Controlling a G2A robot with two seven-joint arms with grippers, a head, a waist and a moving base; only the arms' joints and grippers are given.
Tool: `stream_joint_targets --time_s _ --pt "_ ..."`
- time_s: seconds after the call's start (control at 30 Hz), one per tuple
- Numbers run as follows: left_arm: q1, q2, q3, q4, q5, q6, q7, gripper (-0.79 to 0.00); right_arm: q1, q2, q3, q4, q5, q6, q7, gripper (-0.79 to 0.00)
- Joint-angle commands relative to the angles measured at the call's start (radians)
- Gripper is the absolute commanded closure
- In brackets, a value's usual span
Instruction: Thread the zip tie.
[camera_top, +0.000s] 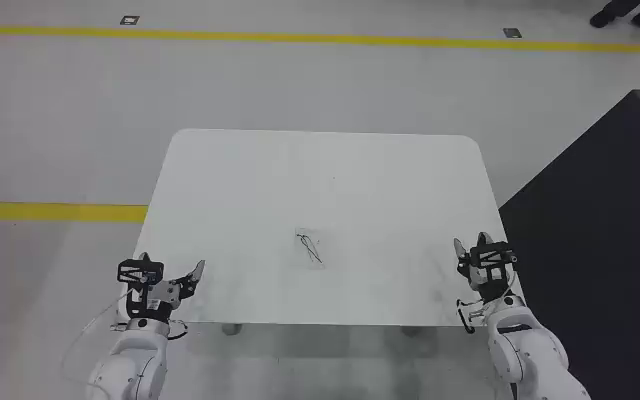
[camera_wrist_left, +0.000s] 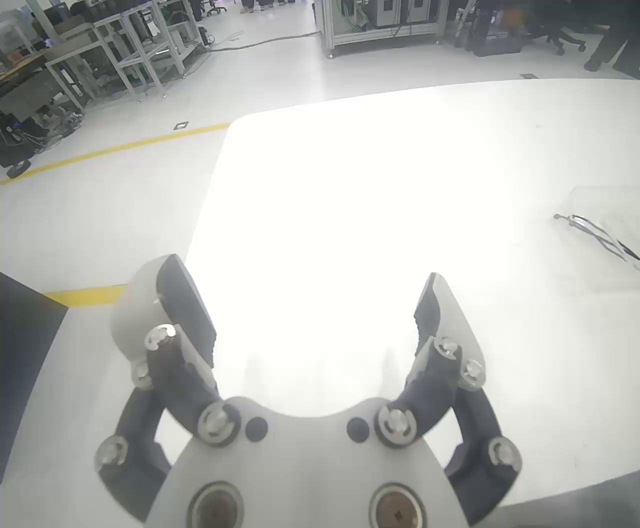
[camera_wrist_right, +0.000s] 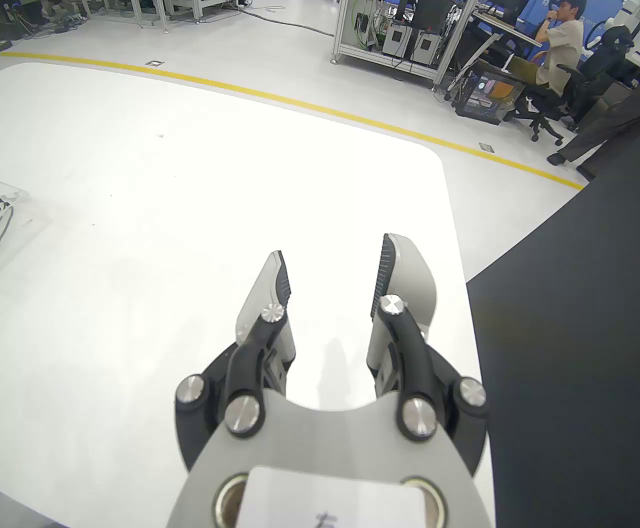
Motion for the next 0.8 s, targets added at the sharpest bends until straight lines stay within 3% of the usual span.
stream_joint_targets --time_s 0.0,0.63,0.67,0.77 --pt "0.0 0.0 0.0 0.0 0.0 0.0 0.0 -0.785 0.0 0.0 0.0 0.0 0.0 0.0 0.0 -0.349" --pt "0.0 0.0 0.0 0.0 0.0 0.0 0.0 -0.785 0.0 0.0 0.0 0.0 0.0 0.0 0.0 -0.349" --pt "0.0 0.0 0.0 0.0 0.0 0.0 0.0 -0.785 0.001 0.001 -0.003 -0.012 -0.02 -0.019 -0.012 -0.785" --pt "0.0 0.0 0.0 0.0 0.0 0.0 0.0 -0.785 -0.025 0.007 -0.012 -0.094 -0.166 -0.037 -0.058 -0.785"
